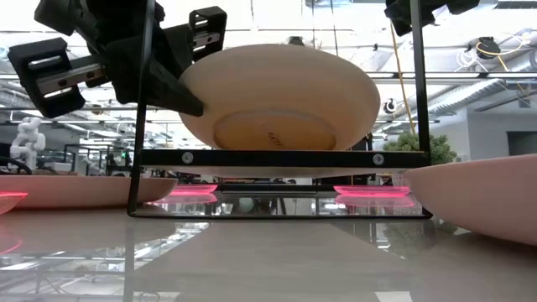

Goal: Place and stack plates onto a shelf
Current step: Put the brown plate on the shelf

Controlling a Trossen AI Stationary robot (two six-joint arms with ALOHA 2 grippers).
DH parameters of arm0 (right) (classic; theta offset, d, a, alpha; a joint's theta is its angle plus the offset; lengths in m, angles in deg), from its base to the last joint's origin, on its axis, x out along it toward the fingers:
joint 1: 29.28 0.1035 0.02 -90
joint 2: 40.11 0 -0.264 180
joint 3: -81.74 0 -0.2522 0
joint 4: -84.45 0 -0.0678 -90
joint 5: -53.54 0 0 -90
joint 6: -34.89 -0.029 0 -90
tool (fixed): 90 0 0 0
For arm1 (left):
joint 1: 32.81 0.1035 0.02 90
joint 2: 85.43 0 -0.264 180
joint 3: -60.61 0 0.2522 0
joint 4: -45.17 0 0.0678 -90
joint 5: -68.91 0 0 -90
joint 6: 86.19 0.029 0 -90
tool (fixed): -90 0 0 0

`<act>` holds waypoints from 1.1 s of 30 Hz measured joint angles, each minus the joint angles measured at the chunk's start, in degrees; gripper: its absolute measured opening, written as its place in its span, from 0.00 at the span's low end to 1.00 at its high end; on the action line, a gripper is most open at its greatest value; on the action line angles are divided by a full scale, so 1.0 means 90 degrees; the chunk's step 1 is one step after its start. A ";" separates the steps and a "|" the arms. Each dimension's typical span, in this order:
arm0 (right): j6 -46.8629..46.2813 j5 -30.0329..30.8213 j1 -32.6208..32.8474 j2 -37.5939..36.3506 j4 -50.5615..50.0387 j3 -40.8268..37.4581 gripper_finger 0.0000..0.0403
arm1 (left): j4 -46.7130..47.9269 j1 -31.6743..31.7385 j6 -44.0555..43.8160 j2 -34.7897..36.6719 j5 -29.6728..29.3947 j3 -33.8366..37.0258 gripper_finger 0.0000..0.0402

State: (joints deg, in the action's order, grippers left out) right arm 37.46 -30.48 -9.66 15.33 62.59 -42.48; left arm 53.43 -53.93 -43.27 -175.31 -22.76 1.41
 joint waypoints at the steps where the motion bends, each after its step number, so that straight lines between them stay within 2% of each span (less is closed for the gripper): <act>1: 0.0002 0.0000 0.0000 0.0000 0.0000 0.0000 0.36 | -0.0006 0.0011 -0.0011 0.0000 0.0000 0.0000 0.08; 3: 0.0003 0.0000 0.0000 0.0000 0.0000 0.0000 0.36 | -0.0029 0.0034 -0.0110 0.0000 0.0015 0.0000 0.11; 9: 0.0024 -0.0002 0.0000 0.0000 -0.0002 0.0000 0.36 | -0.0070 0.0063 -0.0248 0.0000 0.0017 0.0000 0.29; 13: 0.0026 -0.0002 0.0000 0.0000 -0.0002 0.0000 0.36 | -0.0099 0.0063 -0.0381 0.0000 0.0016 0.0000 0.35; 20: 0.0009 -0.0002 0.0000 0.0000 -0.0007 -0.0025 0.36 | -0.0087 0.0061 -0.1073 0.0000 0.0015 0.0000 0.36; 25: -0.0084 -0.0002 0.0000 0.0005 0.0054 -0.0383 0.36 | -0.0103 0.0060 -0.1479 0.0000 -0.0002 0.0000 0.36; 30: -0.0156 -0.0005 0.0000 0.0005 0.0818 -0.1092 0.34 | -0.0160 0.0059 -0.1690 0.0000 -0.0077 0.0000 0.36; 33: -0.0058 -0.0005 0.0000 0.0028 0.1329 -0.1540 0.30 | -0.0195 0.0056 -0.1772 0.0000 -0.0424 0.0000 0.36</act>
State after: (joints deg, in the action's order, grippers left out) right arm 36.94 -30.52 -9.66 15.58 74.55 -56.34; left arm 51.68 -53.43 -59.21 -175.31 -26.58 1.41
